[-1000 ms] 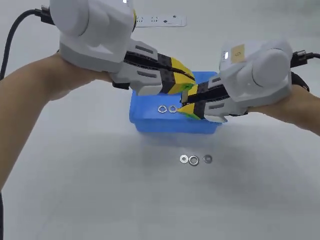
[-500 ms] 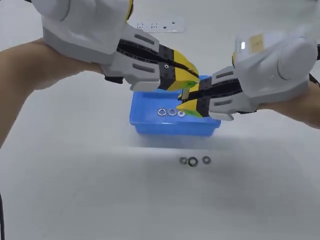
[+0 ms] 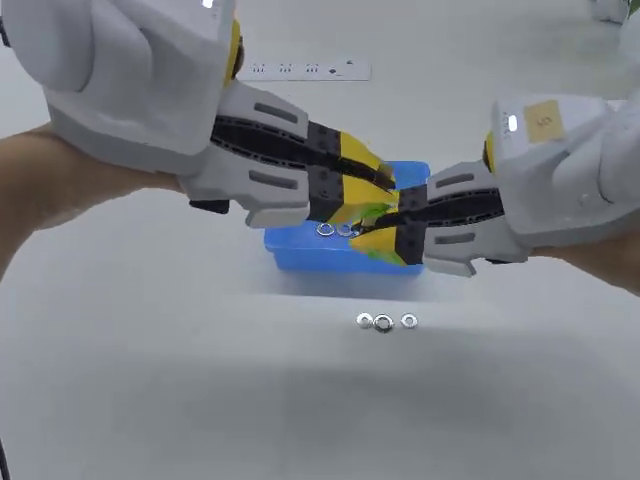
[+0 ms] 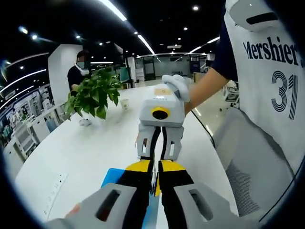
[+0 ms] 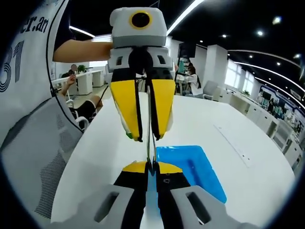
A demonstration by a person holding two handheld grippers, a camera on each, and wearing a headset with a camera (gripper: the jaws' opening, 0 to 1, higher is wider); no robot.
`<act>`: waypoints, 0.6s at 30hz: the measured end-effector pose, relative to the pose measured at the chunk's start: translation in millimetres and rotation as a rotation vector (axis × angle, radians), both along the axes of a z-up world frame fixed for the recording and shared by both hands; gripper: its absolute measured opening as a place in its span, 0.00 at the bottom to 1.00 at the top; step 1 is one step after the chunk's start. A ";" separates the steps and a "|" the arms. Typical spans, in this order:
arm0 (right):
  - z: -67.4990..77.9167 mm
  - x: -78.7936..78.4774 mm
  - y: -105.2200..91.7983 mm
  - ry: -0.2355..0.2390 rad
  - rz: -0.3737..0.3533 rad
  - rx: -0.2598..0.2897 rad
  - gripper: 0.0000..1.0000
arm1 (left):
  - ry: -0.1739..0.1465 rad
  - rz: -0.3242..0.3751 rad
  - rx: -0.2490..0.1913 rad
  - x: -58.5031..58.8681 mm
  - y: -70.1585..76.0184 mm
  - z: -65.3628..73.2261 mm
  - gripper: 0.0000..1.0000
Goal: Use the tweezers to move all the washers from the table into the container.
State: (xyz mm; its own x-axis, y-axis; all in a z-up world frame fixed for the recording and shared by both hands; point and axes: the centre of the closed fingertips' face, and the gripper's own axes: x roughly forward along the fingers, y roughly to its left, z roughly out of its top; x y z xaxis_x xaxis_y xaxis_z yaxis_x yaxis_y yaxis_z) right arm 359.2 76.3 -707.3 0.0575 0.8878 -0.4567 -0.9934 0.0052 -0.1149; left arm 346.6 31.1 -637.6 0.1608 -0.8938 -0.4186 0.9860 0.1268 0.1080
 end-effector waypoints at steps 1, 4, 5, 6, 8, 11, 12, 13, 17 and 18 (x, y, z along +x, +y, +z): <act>0.1 -1.6 0.5 0.002 0.005 0.000 0.07 | -0.001 0.002 -0.003 -1.6 0.2 0.6 0.09; 0.9 -4.6 2.6 0.004 0.013 0.002 0.07 | -0.005 0.009 -0.006 -1.1 0.6 1.0 0.07; 0.5 -4.8 2.8 0.004 0.014 -0.001 0.07 | -0.005 0.010 -0.004 -1.2 1.1 0.3 0.07; 0.1 -4.9 3.0 0.003 0.013 -0.003 0.07 | -0.012 0.013 0.000 -0.7 1.9 -0.4 0.06; -0.8 -6.5 3.4 0.003 0.019 -0.008 0.07 | -0.004 0.014 -0.001 -1.7 3.2 -1.6 0.06; -3.3 -10.7 3.4 -0.022 0.028 -0.027 0.07 | -0.004 0.023 -0.006 -6.5 4.8 -4.8 0.06; -5.3 -14.2 3.3 -0.037 0.036 -0.039 0.07 | -0.005 0.028 -0.009 -10.0 5.1 -7.0 0.06; -7.2 -17.5 3.3 -0.040 0.040 -0.047 0.07 | -0.008 0.034 -0.014 -12.7 5.4 -9.0 0.06; -26.5 -30.4 -3.0 -0.057 0.051 -0.106 0.07 | 0.005 0.060 -0.024 -24.5 -1.0 -24.6 0.06; -33.3 -34.3 -5.1 -0.048 0.051 -0.121 0.07 | 0.021 0.071 -0.024 -28.6 -3.1 -30.5 0.06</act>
